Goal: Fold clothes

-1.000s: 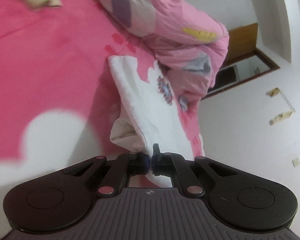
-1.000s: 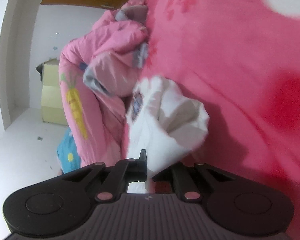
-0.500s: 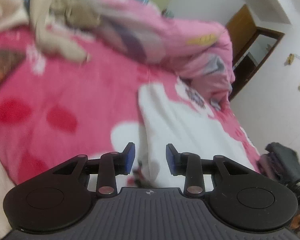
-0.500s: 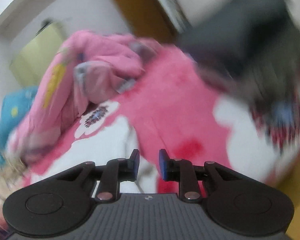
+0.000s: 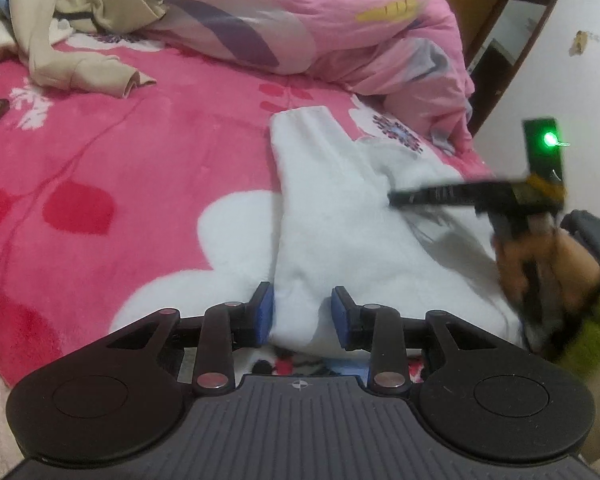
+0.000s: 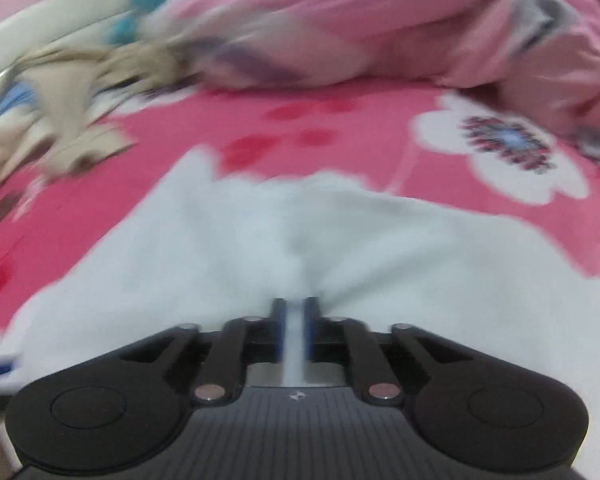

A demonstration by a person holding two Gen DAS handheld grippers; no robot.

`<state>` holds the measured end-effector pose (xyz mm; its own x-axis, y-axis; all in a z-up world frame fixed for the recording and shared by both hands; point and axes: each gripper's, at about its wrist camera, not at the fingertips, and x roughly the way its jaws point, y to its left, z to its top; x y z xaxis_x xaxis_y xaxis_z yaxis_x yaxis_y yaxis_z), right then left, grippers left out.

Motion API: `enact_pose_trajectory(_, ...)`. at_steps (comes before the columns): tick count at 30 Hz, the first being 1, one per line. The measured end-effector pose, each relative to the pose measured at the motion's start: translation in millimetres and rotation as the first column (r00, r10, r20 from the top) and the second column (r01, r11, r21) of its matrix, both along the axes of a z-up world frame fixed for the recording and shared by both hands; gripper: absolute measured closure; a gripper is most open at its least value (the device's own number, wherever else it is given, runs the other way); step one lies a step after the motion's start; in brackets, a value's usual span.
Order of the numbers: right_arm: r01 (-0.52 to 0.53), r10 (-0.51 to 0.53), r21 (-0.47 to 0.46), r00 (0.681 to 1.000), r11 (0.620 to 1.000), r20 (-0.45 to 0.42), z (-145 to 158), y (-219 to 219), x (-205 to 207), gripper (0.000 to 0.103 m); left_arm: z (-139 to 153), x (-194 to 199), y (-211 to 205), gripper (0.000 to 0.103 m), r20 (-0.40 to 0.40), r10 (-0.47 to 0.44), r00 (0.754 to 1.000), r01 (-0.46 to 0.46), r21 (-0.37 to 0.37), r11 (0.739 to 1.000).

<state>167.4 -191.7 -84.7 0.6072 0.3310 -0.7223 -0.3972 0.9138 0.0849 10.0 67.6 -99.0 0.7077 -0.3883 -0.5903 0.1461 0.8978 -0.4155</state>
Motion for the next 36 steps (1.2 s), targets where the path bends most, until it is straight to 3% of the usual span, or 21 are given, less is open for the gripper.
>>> enact_pose_trajectory(1, 0.057, -0.057, 0.017, 0.998, 0.998, 0.007, 6.3, -8.6, 10.7, 0.098, -0.9, 0.2, 1.0, 0.071, 0.002, -0.006, 1.000, 0.006, -0.004, 1.000)
enact_pose_trajectory(4, 0.062, -0.064, 0.034, 0.996, 0.998, 0.064, 32.9, -13.0, 9.9, 0.096, -2.2, -3.3, 2.8, 0.071, 0.015, -0.027, 1.000, 0.027, -0.008, 1.000)
enact_pose_trajectory(6, -0.056, 0.055, 0.074, 0.998, 0.996, 0.013, 40.2, 1.6, 5.4, 0.095, -3.0, -4.4, 3.5, 0.071, 0.024, -0.038, 0.999, 0.038, -0.006, 0.999)
enact_pose_trajectory(9, -0.180, 0.188, 0.071, 0.973, 0.981, -0.131, 18.2, 34.1, 15.2, 0.094, -2.6, -6.1, 2.9, 0.071, 0.031, -0.046, 0.998, 0.047, 0.000, 0.999)
enact_pose_trajectory(12, -0.103, 0.108, 0.050, 0.987, 0.993, -0.120, -1.4, 48.8, 50.0, 0.098, -2.0, -7.1, 2.2, 0.071, 0.033, -0.045, 0.998, 0.045, 0.006, 0.999)
enact_pose_trajectory(14, 0.071, -0.064, 0.096, 0.995, 0.993, -0.078, 4.8, 32.2, 71.9, 0.092, -1.7, -8.2, 2.1, 0.071, 0.035, -0.042, 0.999, 0.042, 0.009, 0.999)
enact_pose_trajectory(16, 0.158, -0.144, 0.190, 0.986, 0.969, -0.087, 18.6, 6.0, 77.0, 0.090, -1.6, -9.5, 1.3, 0.071, 0.040, -0.043, 0.998, 0.042, 0.015, 0.999)
enact_pose_trajectory(18, 0.159, -0.146, 0.245, 0.987, 0.956, -0.070, 36.9, -18.1, 59.5, 0.087, -2.4, -9.6, 1.6, 0.071, 0.041, -0.043, 0.998, 0.042, 0.012, 0.999)
enact_pose_trajectory(22, 0.150, -0.132, 0.290, 0.988, 0.945, -0.081, 53.9, -76.0, 16.7, 0.071, -3.3, -8.8, 5.5, 0.071, 0.040, -0.046, 0.998, 0.046, -0.013, 0.999)
enact_pose_trajectory(25, 0.160, -0.126, 0.226, 0.980, 0.961, -0.155, 41.1, -109.2, -0.6, 0.071, -1.7, -8.4, 4.2, 0.071, 0.037, -0.048, 0.998, 0.049, -0.003, 0.999)
enact_pose_trajectory(27, 0.218, -0.183, 0.190, 0.965, 0.957, -0.189, 22.2, -135.1, 11.4, 0.072, -0.2, -8.0, 1.3, 0.071, 0.031, -0.044, 0.999, 0.043, 0.012, 0.999)
enact_pose_trajectory(28, 0.253, -0.216, 0.180, 0.955, 0.951, -0.202, 14.2, -148.7, 17.3, 0.082, 0.4, -8.0, 0.0, 0.071, 0.029, -0.041, 0.999, 0.040, 0.020, 0.999)
enact_pose_trajectory(29, 0.315, -0.275, 0.215, 0.941, 0.924, -0.198, 14.0, -165.3, 23.2, 0.095, 1.0, -8.0, -1.4, 0.071, 0.027, -0.038, 0.999, 0.038, 0.027, 0.999)
enact_pose_trajectory(32, 0.489, -0.462, 0.267, 0.872, 0.830, -0.162, 22.6, -210.9, 31.4, 0.085, 2.4, -8.3, -3.4, 0.071, 0.018, -0.031, 0.999, 0.030, 0.040, 0.999)
enact_pose_trajectory(33, 0.500, -0.484, 0.276, 0.866, 0.821, -0.126, 32.8, -223.4, 24.1, 0.084, 3.0, -8.4, -3.4, 0.071, 0.015, -0.028, 0.999, 0.027, 0.042, 0.999)
enact_pose_trajectory(36, 0.439, -0.440, 0.355, 0.894, 0.825, -0.083, 51.9, -250.1, -14.0, 0.077, 4.1, -7.1, -4.2, 0.071, 0.003, -0.024, 1.000, 0.024, 0.049, 0.999)
